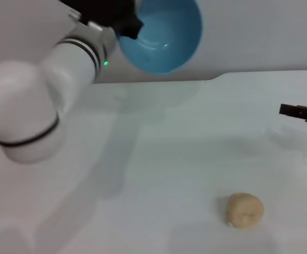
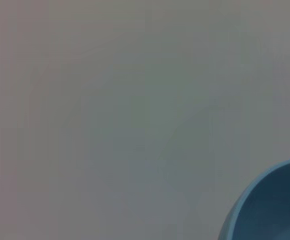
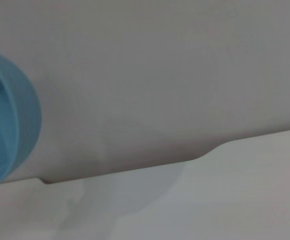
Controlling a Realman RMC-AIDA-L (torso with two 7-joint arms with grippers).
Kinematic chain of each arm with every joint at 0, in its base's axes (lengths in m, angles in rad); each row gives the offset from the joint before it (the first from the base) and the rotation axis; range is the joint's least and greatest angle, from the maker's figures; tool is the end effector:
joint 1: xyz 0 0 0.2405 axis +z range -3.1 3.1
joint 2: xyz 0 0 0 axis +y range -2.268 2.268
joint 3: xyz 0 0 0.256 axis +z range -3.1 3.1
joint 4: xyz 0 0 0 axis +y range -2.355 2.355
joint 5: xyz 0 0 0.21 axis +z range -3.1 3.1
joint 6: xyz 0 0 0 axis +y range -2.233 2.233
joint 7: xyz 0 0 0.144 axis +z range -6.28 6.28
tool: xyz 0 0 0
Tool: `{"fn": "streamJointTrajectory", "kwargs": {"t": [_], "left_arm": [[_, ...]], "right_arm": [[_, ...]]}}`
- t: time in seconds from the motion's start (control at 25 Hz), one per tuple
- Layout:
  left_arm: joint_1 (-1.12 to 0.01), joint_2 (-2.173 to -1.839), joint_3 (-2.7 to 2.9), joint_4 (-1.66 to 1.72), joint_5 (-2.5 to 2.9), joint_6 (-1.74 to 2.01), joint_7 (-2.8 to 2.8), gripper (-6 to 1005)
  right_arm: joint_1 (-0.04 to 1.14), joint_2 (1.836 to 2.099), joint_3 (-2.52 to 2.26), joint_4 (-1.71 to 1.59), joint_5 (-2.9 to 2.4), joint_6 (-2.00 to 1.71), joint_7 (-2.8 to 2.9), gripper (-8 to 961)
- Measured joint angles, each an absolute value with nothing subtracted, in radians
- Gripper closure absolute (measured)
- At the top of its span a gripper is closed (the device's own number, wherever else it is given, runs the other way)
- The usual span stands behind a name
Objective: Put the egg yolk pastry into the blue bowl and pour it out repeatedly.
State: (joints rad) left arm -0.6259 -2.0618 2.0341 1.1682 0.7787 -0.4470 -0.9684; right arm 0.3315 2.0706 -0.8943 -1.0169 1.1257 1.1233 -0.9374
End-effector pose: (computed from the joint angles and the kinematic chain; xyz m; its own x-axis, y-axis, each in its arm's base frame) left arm -0.1056 0.4264 -0.0441 0.9460 0.0980 0.3089 0.3238 -0.3259 -0.8883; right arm 0.3115 0.3516 0.0573 0.3962 -0.6780 -0.6192 -0.9181 -0.2819 -0.2787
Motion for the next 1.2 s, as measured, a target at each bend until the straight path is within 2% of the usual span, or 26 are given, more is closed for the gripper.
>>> {"fn": "streamJointTrajectory", "kwargs": {"t": [0.24, 0.68, 1.2], "left_arm": [[-0.639, -2.057, 1.880, 1.162, 0.293, -0.488, -0.614, 997], [-0.683, -2.054, 1.541, 1.163, -0.335, -0.854, 0.091, 998], [-0.708, -2.050, 1.368, 1.168, -0.383, -1.177, 0.221, 996]], "right_arm": [[0.347, 2.069, -0.960, -1.022, 1.120, 1.121, -0.958, 449], [0.402, 2.068, -1.093, -1.072, 1.013, 1.131, -0.946, 449], [0.514, 2.068, -1.319, -1.229, 0.767, 1.405, -0.722, 449]]}}
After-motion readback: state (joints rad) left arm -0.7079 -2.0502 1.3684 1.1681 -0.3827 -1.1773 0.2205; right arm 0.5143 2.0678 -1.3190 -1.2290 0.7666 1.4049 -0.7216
